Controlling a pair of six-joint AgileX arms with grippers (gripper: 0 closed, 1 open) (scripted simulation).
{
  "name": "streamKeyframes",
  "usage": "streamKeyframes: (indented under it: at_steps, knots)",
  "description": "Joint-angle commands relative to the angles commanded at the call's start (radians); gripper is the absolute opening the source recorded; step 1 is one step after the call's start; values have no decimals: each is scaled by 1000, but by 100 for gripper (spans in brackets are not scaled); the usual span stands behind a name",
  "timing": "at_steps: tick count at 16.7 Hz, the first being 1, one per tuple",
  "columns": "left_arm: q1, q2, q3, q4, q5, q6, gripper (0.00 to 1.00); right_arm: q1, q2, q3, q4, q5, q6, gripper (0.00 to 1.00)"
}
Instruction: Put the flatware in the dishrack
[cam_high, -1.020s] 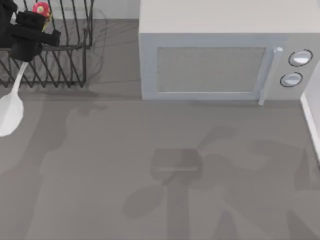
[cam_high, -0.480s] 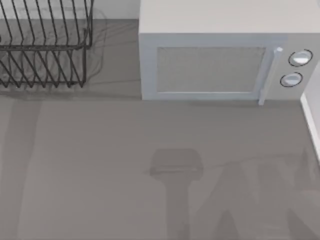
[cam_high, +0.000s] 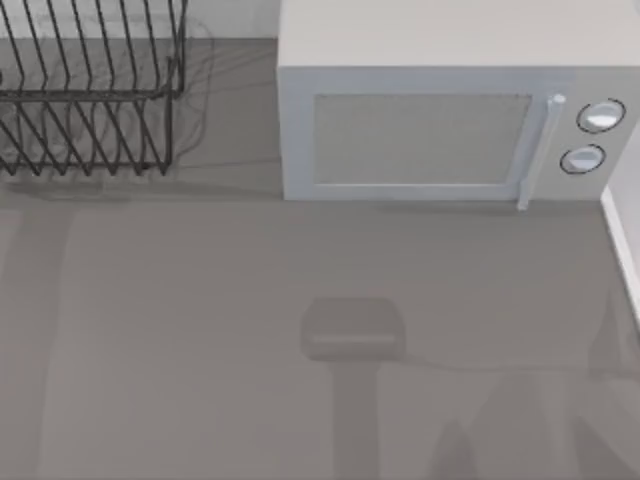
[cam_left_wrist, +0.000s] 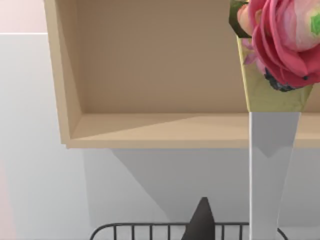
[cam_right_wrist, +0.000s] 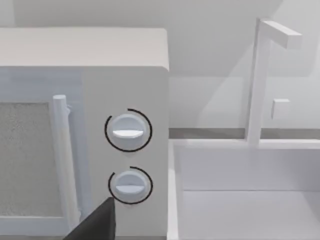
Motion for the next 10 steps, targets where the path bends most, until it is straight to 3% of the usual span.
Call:
streamKeyframes:
  at_steps: [5, 10]
  knots:
    - [-11, 69, 2, 65, -6, 3, 0, 0, 0, 0, 0, 0, 0, 100]
    - [-36, 347, -33, 374, -36, 3, 0, 0, 0, 0, 0, 0, 0, 100]
